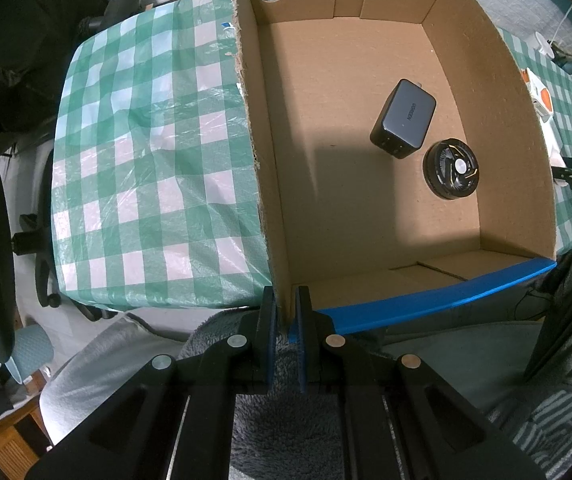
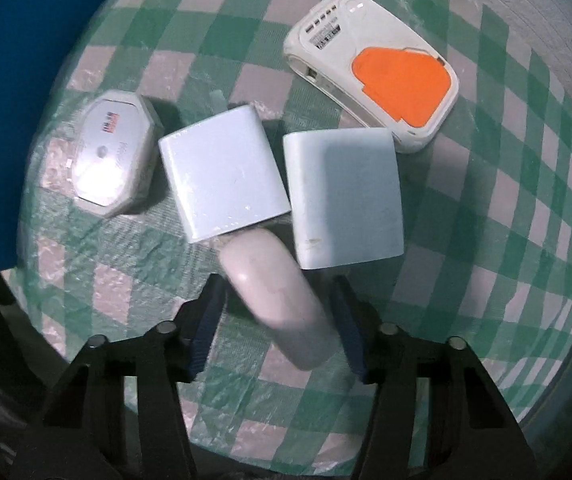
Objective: Organize rigid objects
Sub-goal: 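Move the right tool back and grasp the white oval case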
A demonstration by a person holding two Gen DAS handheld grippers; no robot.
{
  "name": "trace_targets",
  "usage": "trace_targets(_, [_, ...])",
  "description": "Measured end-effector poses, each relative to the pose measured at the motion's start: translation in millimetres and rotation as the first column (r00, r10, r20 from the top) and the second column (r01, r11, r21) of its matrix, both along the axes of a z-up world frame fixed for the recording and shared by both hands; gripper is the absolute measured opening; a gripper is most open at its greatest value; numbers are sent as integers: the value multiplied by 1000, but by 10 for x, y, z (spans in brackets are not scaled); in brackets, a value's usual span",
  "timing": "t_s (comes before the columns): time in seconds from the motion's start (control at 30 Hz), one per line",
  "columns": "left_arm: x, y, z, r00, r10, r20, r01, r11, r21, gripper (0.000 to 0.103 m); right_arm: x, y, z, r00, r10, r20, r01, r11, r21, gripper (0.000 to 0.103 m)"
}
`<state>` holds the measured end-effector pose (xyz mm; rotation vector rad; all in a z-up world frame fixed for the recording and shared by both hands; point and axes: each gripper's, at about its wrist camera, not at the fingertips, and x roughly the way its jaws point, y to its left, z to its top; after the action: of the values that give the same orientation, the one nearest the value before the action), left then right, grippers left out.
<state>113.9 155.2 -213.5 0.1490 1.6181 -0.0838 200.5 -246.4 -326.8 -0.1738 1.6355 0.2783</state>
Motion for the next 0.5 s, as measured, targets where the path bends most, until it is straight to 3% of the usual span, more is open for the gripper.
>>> trace_targets(0.23, [-2,-5,-1,1000,-1,-1,1,1000,0,7,-43,-26,-49,999,-45,1,45,999,4,34])
trace_targets(0.3, [-8,-4,2,1000,0,-1,0,1000,-2,7,-69,22,-1,998,-61,-7,62,998,19,25])
trace_targets(0.5, [-15,-9,10,1000,-1,1,1,1000,-3,7,-114,95,63,994,-107,-9,108,992,60,25])
